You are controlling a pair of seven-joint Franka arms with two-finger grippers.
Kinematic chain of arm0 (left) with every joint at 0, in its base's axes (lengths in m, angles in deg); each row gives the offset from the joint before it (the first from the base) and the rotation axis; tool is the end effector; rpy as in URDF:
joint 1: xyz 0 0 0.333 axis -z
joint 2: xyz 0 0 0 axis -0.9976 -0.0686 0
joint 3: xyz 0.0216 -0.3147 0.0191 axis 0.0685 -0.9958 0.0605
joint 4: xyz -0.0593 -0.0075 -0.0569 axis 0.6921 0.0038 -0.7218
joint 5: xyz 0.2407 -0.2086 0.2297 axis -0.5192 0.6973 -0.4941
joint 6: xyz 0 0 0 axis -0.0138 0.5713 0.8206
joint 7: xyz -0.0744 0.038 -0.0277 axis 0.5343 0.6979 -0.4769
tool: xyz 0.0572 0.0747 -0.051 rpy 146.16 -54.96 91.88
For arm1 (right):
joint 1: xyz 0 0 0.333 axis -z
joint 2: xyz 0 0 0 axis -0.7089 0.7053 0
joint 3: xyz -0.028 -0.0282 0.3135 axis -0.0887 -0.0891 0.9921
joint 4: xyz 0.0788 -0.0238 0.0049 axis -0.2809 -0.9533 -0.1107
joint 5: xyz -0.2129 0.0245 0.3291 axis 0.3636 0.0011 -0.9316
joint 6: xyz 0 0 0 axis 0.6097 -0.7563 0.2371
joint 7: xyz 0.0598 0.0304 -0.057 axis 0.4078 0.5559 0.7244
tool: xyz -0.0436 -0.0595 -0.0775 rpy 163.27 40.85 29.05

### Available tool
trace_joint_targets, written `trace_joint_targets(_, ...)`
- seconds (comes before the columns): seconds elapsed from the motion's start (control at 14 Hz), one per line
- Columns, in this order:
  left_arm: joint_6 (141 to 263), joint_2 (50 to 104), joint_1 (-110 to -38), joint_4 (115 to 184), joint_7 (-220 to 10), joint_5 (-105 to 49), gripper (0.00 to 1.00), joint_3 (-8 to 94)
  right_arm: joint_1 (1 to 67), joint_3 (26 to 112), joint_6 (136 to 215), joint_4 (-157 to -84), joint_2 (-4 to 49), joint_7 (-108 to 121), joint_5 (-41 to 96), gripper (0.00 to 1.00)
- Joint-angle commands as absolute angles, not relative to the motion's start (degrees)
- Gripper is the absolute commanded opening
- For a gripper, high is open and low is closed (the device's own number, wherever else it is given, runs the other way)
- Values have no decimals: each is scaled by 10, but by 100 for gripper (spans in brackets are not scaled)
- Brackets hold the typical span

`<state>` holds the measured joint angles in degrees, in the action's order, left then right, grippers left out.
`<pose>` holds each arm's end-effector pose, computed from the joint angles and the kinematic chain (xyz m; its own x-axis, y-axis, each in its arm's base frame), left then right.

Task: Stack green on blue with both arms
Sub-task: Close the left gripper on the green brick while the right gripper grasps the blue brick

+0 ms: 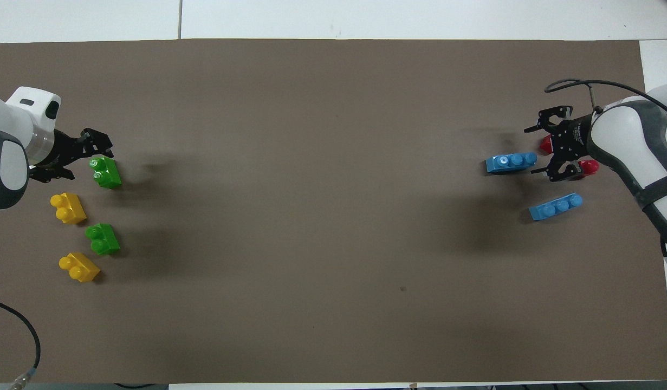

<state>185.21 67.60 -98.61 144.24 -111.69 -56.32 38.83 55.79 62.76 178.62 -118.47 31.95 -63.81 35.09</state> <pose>0.6314 0.0640 0.3607 0.9003 0.4351 -0.0115 0.4351 -0.9004 -0.0094 0.6384 -0.0901 0.3130 0.0908 -0.9314 -0.3525 -0.9959 -0.0852 -0.0313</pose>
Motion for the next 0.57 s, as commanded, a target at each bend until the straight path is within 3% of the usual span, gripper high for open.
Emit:
trace_joint_targets(0.0,1880,646,-992,1422,-1108,-571,100,384,555,629,1816,-1204,318,-619,329,100)
trace_joint_targets(0.5,1934,613,-999,1425,-1107,-572,100,384,553,630,1838,-1223,317,-618,322,100)
